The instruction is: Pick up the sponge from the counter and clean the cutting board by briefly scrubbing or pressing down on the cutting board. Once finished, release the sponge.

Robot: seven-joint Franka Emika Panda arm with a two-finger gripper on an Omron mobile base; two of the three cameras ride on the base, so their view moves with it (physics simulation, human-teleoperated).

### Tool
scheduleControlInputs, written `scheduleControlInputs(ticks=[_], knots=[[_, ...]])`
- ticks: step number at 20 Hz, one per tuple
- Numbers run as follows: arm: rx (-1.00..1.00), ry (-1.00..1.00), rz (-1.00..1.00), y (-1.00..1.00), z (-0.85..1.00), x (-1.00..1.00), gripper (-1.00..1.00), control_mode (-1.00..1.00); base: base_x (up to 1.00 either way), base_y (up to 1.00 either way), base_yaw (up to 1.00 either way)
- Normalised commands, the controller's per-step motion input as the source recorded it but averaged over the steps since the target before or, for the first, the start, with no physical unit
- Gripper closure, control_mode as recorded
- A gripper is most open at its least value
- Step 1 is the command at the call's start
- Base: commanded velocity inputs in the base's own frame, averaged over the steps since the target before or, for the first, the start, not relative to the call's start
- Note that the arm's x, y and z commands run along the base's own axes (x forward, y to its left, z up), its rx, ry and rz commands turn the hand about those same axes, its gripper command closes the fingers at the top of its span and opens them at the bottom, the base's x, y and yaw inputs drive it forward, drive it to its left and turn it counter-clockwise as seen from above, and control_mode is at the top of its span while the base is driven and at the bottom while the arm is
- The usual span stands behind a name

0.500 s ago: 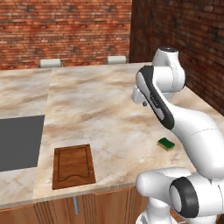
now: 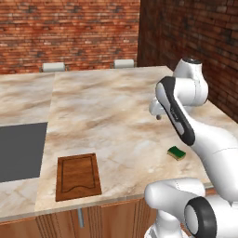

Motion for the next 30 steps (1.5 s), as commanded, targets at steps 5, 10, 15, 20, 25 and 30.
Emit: scheduleControlInputs(ticks=[5,10,15,20,25,30], knots=[[0.05,0.12,-0.01,-0.61,-0.66,0.10,-1.00,-1.00,0.00,0.00,0.00],[-0.02,0.24,0.00,-0.34,-0.67,0.27,-1.00,-1.00,0.00,0.00,0.00],[-0.04,0.09,0.00,-0.32,-0.64,0.19,-1.00,-1.00,0.00,0.00,0.00],[0.00,0.00,0.00,-0.40,-0.63,0.01,-1.00,-1.00,0.00,0.00,0.00],[0.00,-0.01,0.02,-0.25,-0.43,0.02,-1.00,-1.00,0.00,0.00,0.00],[0.00,-0.01,0.03,-0.12,-0.23,0.08,-1.00,-1.00,0.00,0.00,0.00]])
